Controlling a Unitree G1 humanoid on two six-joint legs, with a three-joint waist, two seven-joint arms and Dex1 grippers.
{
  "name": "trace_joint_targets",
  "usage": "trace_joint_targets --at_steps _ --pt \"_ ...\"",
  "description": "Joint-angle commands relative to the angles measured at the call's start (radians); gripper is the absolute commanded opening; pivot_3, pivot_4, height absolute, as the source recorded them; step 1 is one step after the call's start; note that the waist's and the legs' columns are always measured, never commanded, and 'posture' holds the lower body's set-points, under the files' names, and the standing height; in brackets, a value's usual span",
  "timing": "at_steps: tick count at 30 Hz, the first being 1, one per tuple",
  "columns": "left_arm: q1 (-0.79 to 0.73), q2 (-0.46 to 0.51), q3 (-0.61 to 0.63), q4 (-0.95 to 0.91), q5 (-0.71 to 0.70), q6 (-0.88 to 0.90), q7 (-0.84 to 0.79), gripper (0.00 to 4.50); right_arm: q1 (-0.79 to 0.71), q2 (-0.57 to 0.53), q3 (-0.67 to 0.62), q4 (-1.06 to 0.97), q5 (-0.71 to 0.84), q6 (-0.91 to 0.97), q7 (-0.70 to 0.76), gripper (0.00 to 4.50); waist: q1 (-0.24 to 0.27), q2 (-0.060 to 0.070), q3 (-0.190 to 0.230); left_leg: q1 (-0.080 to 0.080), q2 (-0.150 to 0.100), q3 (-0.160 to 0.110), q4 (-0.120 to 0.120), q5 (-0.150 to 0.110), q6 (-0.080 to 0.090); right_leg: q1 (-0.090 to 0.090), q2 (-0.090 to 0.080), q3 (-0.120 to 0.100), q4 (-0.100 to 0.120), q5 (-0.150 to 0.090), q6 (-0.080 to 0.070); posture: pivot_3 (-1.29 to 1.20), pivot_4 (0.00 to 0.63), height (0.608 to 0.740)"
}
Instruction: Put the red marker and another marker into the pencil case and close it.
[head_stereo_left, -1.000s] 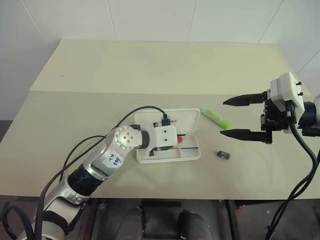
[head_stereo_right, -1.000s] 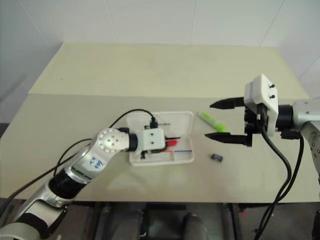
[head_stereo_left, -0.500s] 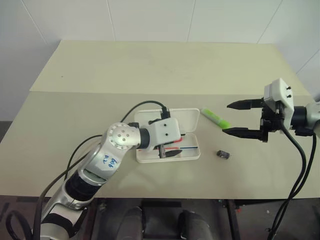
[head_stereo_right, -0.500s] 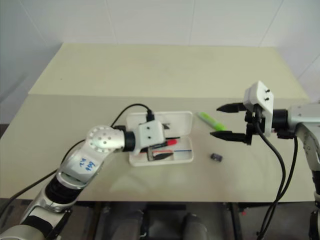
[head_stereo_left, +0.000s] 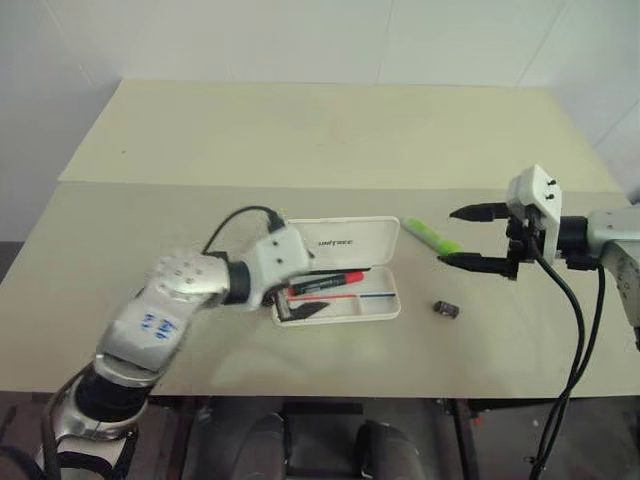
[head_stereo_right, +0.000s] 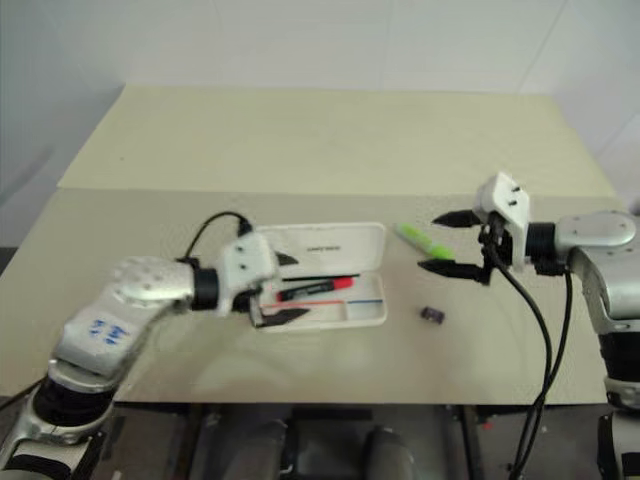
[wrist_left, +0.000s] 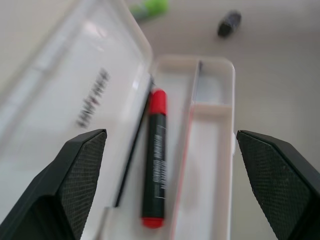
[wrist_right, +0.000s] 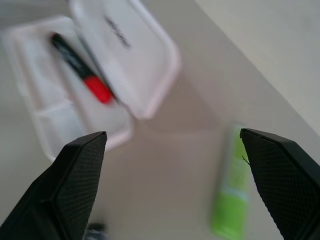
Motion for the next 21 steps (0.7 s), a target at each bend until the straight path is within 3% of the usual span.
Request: trace_joint_targets --at_steps 1,4,8,21 --pt "0.035 0.118 0.3 -0.086 -0.196 0.079 -0.124 4.46 -0.045 0.021 0.013 0.108 -0.071 -0.041 -0.06 4.5 -0.014 0.0 0.0 0.0 0.001 0.0 0.0 0.0 0.0 0.0 0.001 0.0 0.0 0.0 0.0 0.0 0.15 0.74" --pt "0.126 0.219 0.441 -0.091 -0.279 0.082 -0.179 4.46 -0.069 0.04 0.03 0.186 -0.108 -0.072 -0.072 4.5 -0.024 0.001 0.0 0.001 0.001 0.001 -0.005 0.0 -0.001 0.0 0.001 0.0 0.001 0.0 -0.001 0.0 0.15 0.74" --pt "0.223 0.293 0.494 -0.1 -0.316 0.052 -0.187 4.46 -0.115 0.078 0.035 0.276 -0.151 -0.098 -0.112 4.5 -0.026 0.001 0.0 0.002 0.001 0.002 -0.004 0.0 -0.001 -0.001 0.001 0.002 0.001 0.0 -0.001 0.0 0.15 0.74" --pt "0.175 0.298 0.51 -0.132 -0.532 0.069 -0.029 4.46 -0.16 0.147 0.036 0.421 -0.19 -0.092 -0.148 4.5 -0.027 0.001 0.0 0.002 0.001 0.002 -0.005 0.0 -0.002 -0.001 0.002 0.003 0.001 0.0 -0.001 0.0 0.15 0.74"
